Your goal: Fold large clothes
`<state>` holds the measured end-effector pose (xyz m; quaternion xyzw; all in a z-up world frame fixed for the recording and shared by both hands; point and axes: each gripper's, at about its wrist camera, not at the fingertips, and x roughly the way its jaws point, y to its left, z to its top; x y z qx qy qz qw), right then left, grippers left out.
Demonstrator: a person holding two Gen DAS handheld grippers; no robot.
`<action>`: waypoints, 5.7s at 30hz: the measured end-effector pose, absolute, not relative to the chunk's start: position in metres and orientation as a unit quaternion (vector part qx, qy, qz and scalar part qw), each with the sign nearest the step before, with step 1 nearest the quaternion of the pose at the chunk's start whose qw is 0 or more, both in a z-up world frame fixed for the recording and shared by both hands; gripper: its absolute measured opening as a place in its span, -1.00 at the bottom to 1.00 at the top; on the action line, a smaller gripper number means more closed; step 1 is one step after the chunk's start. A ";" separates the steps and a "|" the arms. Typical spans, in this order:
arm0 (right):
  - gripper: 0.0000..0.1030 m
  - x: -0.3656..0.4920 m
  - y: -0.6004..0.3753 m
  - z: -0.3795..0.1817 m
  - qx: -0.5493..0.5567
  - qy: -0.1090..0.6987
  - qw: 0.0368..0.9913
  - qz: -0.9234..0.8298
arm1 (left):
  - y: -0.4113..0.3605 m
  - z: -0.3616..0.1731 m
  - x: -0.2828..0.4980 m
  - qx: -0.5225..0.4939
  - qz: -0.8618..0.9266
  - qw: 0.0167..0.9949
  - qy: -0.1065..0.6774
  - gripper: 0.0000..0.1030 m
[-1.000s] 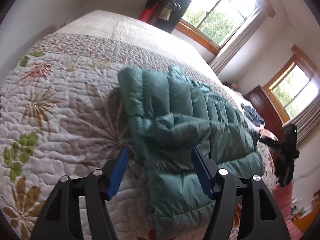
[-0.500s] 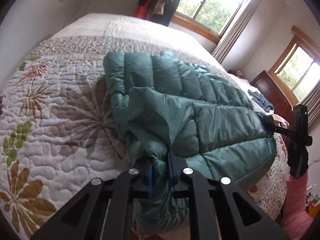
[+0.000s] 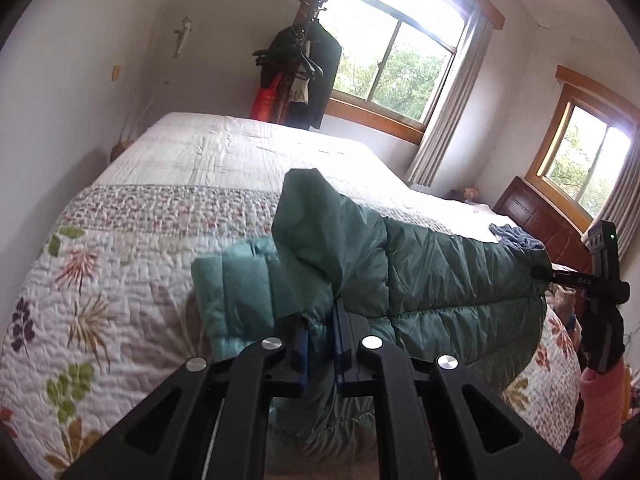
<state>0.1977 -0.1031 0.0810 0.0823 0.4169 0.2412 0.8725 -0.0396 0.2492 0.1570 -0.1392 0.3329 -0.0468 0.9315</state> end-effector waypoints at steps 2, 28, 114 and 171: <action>-0.84 0.216 -0.101 0.082 0.090 0.419 0.872 0.236 | 0.252 0.157 -0.022 -0.141 -0.042 0.930 0.338 -0.83; -0.67 0.389 -0.067 -0.041 0.147 0.532 0.818 0.164 | 0.289 0.033 0.126 -0.181 0.039 0.861 0.474 -0.61; -0.27 0.282 -0.113 -0.077 0.256 0.523 0.755 0.300 | 0.278 0.028 0.033 -0.242 -0.055 0.847 0.470 -0.34; 0.30 0.138 -0.156 0.012 0.155 0.501 0.819 0.234 | 0.206 0.118 -0.169 -0.106 -0.057 0.909 0.400 0.05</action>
